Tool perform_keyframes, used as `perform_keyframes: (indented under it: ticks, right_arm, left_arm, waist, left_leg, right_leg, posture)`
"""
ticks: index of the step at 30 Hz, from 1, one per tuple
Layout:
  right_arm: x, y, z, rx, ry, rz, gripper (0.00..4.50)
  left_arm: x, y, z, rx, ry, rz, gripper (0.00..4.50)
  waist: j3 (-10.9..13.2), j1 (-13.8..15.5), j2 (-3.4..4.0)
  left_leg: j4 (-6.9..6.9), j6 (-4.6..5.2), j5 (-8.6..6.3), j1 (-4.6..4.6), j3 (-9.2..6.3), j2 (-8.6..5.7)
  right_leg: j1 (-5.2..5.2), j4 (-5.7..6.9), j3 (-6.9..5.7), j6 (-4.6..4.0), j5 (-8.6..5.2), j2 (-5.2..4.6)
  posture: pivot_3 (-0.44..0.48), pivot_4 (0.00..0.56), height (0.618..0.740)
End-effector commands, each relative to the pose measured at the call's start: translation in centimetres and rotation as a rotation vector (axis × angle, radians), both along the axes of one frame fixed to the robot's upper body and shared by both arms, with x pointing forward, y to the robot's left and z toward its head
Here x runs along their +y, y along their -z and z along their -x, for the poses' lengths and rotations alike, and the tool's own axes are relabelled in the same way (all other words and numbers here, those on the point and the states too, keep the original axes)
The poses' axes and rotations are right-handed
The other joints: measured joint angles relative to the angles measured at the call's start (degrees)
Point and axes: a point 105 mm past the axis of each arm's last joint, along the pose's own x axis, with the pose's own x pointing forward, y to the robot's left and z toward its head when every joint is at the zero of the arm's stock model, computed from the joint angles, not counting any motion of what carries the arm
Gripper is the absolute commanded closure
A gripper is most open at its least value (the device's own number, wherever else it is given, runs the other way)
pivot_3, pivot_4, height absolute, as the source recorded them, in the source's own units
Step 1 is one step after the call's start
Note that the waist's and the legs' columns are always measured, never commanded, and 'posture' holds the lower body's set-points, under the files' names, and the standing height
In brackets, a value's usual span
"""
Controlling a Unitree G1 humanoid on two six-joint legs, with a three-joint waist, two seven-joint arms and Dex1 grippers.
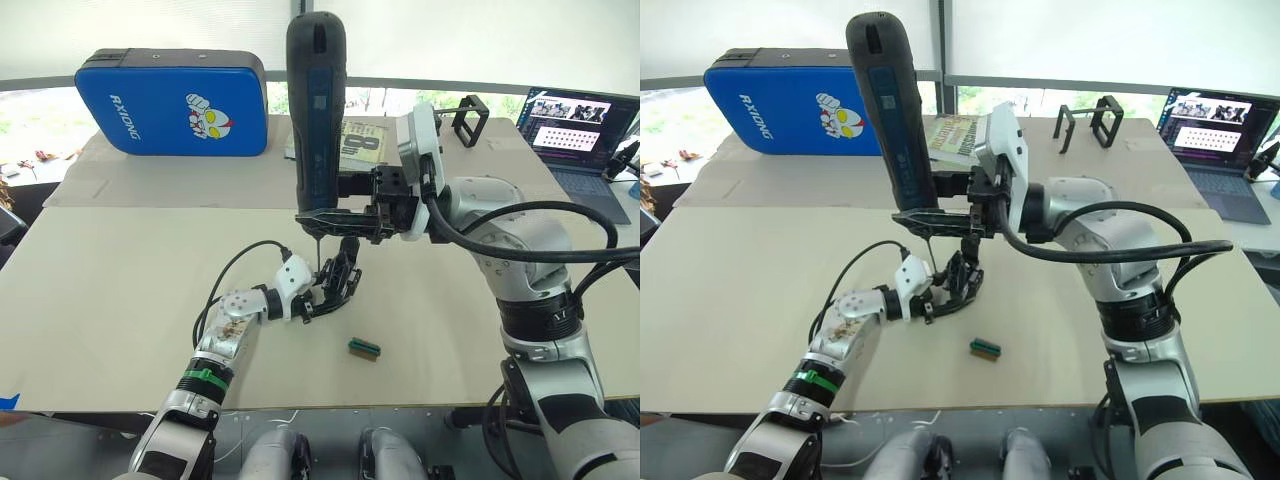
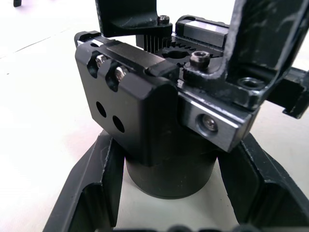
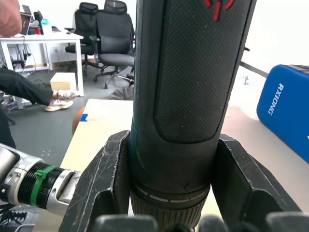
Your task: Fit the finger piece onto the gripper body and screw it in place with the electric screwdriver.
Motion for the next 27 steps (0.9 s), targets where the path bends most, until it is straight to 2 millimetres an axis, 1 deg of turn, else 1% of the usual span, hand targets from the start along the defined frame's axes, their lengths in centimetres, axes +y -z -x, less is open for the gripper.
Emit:
perform_keyframes:
  ticks: [1,19,27]
  right_arm:
    - [-0.3,-1.5,0.6,-0.087,-0.012,-0.034,2.56]
    - [-0.7,-0.5,0.2,-0.089,0.002,-0.007,2.56]
    - [-0.8,-0.3,0.5,-0.109,-0.008,0.003,2.56]
  left_arm:
    - [-0.4,-0.8,0.2,-0.031,0.019,0.015,2.21]
    - [-0.6,-1.0,0.2,-0.036,0.031,0.012,2.21]
    - [-0.6,-1.1,0.3,-0.04,0.032,0.012,2.21]
  waist:
    - [0.0,0.0,0.0]
    - [0.0,0.0,0.0]
    - [0.0,0.0,0.0]
  left_leg:
    - [0.0,0.0,0.0,0.0,0.0,0.0]
    - [-0.01,-0.05,-0.02,0.0,0.0,0.0]
    - [-0.01,-0.06,-0.02,0.0,0.0,0.0]
  right_leg:
    - [0.0,0.0,0.0,0.0,0.0,0.0]
    - [-0.02,0.0,0.01,0.0,0.0,0.0]
    - [-0.02,-0.01,0.01,0.0,0.0,0.0]
  posture:
    - [0.0,0.15,0.74]
    - [0.0,0.15,0.74]
    - [0.0,0.15,0.74]
